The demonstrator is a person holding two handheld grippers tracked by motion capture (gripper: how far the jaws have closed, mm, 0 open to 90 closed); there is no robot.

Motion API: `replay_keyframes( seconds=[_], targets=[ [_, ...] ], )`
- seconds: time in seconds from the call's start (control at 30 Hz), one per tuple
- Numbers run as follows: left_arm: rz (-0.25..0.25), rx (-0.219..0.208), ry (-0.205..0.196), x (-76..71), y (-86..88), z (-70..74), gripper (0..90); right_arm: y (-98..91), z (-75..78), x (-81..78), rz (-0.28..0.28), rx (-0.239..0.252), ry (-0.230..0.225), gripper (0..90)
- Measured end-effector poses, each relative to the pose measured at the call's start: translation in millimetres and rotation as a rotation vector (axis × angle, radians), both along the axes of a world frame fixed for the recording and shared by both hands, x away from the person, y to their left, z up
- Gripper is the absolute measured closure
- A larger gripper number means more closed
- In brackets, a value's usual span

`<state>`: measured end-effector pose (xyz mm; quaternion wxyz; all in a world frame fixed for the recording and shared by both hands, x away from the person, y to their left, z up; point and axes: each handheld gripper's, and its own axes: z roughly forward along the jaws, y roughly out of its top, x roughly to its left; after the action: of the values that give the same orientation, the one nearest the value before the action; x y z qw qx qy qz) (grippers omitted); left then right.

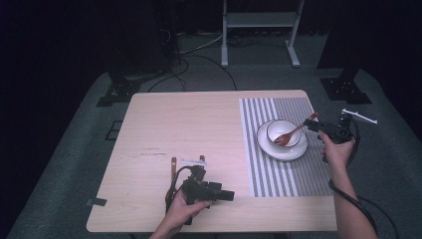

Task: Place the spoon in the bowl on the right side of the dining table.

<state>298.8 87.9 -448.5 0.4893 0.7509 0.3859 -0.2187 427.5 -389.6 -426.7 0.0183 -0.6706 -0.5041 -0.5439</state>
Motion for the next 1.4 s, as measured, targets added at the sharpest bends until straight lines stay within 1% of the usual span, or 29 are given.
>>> replay_keyframes(
  seconds=[0.13, 0.3, 0.57, 0.97, 1.4],
  targets=[
    [0.003, -0.005, -0.001, -0.5, 0.0, 0.9, 4.3, 2.6, -2.1, -5.5, 0.018, 0.004, -0.001, 53.6],
    [0.002, -0.006, -0.005, -0.9, 0.8, 1.6, 4.3, 7.6, -2.6, -11.9, 0.044, -0.001, -0.011, 52.7],
    [0.008, -0.005, -0.005, -0.3, 1.8, 1.6, 4.3, 11.9, -1.9, -17.0, 0.065, -0.001, -0.019, 51.1],
    [0.005, -0.003, -0.006, -0.5, 1.5, 1.8, 4.3, 21.5, -0.9, -30.9, 0.110, -0.005, -0.039, 49.0],
    [0.005, -0.001, -0.008, -0.3, 1.6, 1.6, 4.4, 28.7, -1.4, -42.0, 0.145, -0.009, -0.040, 47.5]
  ],
)
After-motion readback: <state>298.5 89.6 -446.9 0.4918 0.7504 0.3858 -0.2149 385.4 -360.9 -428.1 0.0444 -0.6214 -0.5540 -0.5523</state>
